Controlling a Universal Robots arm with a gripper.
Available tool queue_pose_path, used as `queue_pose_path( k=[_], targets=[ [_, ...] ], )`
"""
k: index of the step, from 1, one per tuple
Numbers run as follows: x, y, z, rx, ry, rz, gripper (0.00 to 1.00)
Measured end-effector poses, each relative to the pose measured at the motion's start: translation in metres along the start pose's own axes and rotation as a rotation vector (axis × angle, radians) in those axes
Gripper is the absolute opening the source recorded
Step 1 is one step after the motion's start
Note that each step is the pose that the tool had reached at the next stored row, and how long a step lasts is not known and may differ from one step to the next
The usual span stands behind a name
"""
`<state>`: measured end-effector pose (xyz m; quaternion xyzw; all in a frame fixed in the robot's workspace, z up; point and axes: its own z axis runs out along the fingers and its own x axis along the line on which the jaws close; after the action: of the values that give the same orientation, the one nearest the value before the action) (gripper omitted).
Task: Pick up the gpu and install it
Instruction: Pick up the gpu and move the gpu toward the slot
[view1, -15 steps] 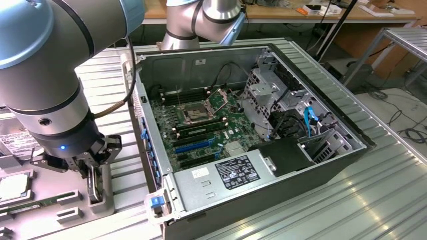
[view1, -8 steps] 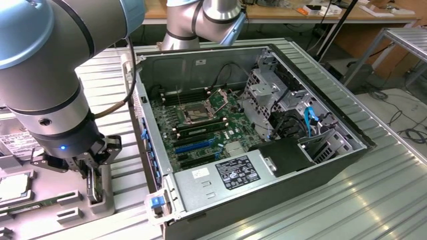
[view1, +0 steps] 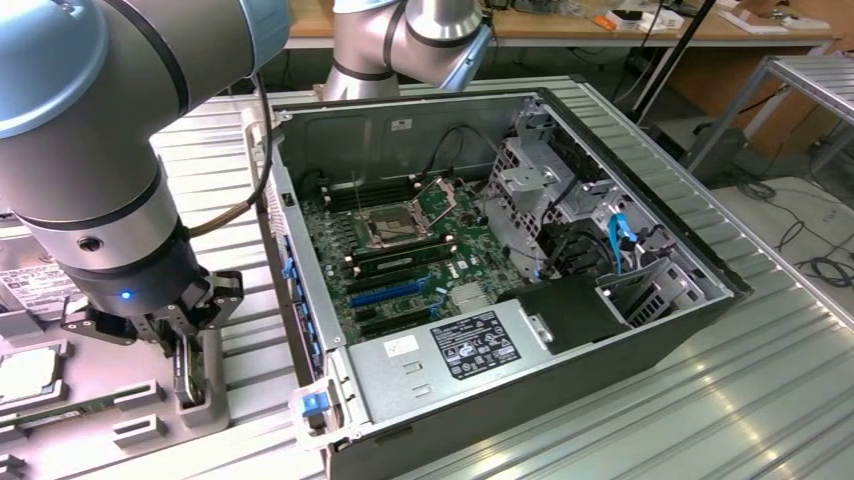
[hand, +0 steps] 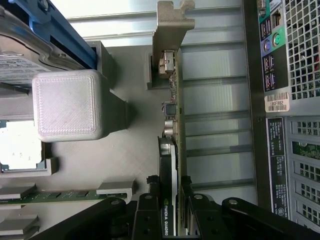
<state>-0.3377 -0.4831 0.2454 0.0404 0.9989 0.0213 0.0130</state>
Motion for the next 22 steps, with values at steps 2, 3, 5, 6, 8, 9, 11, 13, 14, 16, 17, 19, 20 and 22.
queue_pose_path(
  k=[2, 3, 5, 6, 8, 9, 11, 13, 14, 16, 17, 19, 20, 22],
  targets=[
    [0.0, 0.0, 0.0, -0.0001, 0.0, 0.0, 0.27],
    [0.0, 0.0, 0.0, 0.0, 0.0, 0.0, 0.27],
    [0.0, 0.0, 0.0, 0.0, 0.0, 0.0, 0.27],
    [0.0, 0.0, 0.0001, -0.0001, -0.0001, 0.0, 0.27],
    [0.0, 0.0, 0.0, 0.0, -0.0001, 0.0, 0.27],
    [0.0, 0.0, 0.0, 0.0, -0.0001, 0.0, 0.27],
    [0.0, 0.0, 0.0, 0.0, 0.0, 0.0, 0.27],
    [0.0, 0.0, 0.0, -0.0001, 0.0, 0.0, 0.27],
    [0.0, 0.0, 0.0, 0.0, 0.0, 0.0, 0.27],
    [0.0, 0.0, 0.0, -0.0001, -0.0001, 0.0, 0.27],
    [0.0, 0.0, 0.0, -0.0001, 0.0, 0.0, 0.27],
    [0.0, 0.0, 0.0, 0.0, 0.0, 0.0, 0.27],
    [0.0, 0.0, 0.0, 0.0, 0.0, 0.0, 0.27],
    [0.0, 0.0, 0.0, 0.0, 0.0, 0.0, 0.27]
  ],
)
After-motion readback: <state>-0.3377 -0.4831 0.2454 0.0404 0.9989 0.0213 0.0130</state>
